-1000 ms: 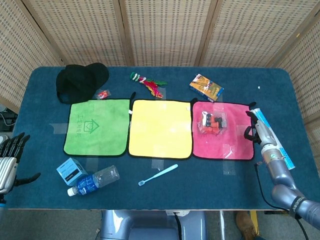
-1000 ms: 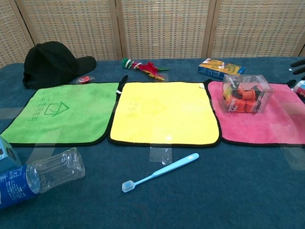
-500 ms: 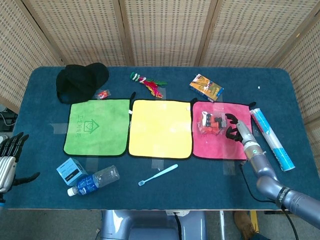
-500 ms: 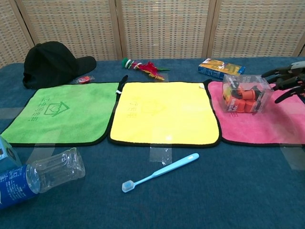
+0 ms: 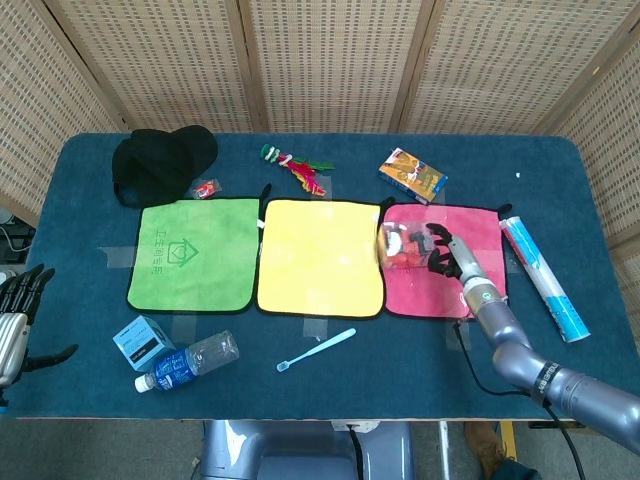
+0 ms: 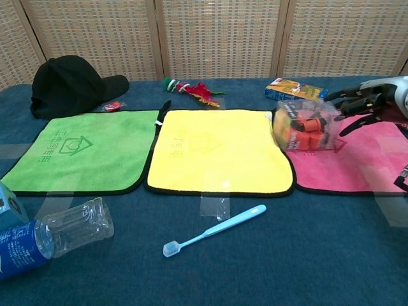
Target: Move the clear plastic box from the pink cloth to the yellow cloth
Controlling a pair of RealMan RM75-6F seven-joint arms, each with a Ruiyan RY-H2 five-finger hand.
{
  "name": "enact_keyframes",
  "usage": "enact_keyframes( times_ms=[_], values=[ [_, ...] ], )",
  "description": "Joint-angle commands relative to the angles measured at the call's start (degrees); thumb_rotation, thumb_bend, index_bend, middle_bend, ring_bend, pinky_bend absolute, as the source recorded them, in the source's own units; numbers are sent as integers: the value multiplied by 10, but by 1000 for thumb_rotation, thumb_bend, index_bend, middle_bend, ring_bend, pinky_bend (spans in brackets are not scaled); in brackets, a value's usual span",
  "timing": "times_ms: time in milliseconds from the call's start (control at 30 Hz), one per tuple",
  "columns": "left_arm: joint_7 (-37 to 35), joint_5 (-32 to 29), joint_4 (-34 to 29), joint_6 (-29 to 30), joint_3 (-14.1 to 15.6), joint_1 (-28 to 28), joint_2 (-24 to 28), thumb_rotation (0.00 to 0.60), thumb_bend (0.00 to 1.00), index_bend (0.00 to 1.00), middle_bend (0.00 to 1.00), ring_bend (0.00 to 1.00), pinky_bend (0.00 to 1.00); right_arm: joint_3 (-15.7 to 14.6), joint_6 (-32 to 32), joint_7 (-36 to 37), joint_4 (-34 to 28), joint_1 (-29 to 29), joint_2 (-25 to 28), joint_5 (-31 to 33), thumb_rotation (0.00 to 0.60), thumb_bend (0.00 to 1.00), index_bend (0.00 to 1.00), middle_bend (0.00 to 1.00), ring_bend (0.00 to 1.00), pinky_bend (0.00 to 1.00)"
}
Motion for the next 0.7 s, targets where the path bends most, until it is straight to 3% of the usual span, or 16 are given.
enact_keyframes(
  times_ms=[33,700],
  values=[
    [1,-1,0,-1,0,-1,0,600,0,0,0,0,0,-1,1,-5,-14,14,-5,13,600,1000,147,191,175,337],
    [-1,0,-1,0,1,-1,1,600,0,0,0,0,0,-12,44,-47,-50,92,-34,93,600,1000,148,192,177,337]
  ],
)
